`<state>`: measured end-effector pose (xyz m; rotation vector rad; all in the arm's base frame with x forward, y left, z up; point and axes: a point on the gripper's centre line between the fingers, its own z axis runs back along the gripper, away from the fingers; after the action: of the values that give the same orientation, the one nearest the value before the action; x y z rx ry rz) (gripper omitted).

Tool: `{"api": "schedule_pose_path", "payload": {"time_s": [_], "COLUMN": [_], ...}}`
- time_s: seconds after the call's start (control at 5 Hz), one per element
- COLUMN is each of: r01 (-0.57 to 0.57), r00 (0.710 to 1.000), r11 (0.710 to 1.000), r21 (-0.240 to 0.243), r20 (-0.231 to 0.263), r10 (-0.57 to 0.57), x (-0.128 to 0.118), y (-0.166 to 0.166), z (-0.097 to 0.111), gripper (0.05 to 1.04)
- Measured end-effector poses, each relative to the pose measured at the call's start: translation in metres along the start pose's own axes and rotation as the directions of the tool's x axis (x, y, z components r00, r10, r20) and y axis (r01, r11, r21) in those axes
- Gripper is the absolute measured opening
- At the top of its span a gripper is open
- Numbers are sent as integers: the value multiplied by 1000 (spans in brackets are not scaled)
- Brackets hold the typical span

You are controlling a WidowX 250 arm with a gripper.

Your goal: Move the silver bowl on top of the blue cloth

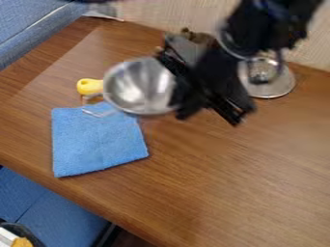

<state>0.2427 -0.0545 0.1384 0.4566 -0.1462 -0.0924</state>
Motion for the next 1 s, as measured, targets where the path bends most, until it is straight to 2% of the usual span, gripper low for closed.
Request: {"api": "schedule_pose_path", "payload": {"time_s": [0.2,0.4,0.6,0.8,1.0], "r01": [-132,-238,-316,-306,-293], "r00": [986,953,904,899,901], "r11": [990,970,948,951,955], "r21": [38,40,45,47,50], "r20": [-97,-183,-287,-314,-319], "r10": [135,242,316,305,293], "x": [-15,-19,-20,-17,-14], "y": [23,36,39,33,30], "z": [-18,-41,-78,-95,-97], "gripper": [73,73,73,73,101]}}
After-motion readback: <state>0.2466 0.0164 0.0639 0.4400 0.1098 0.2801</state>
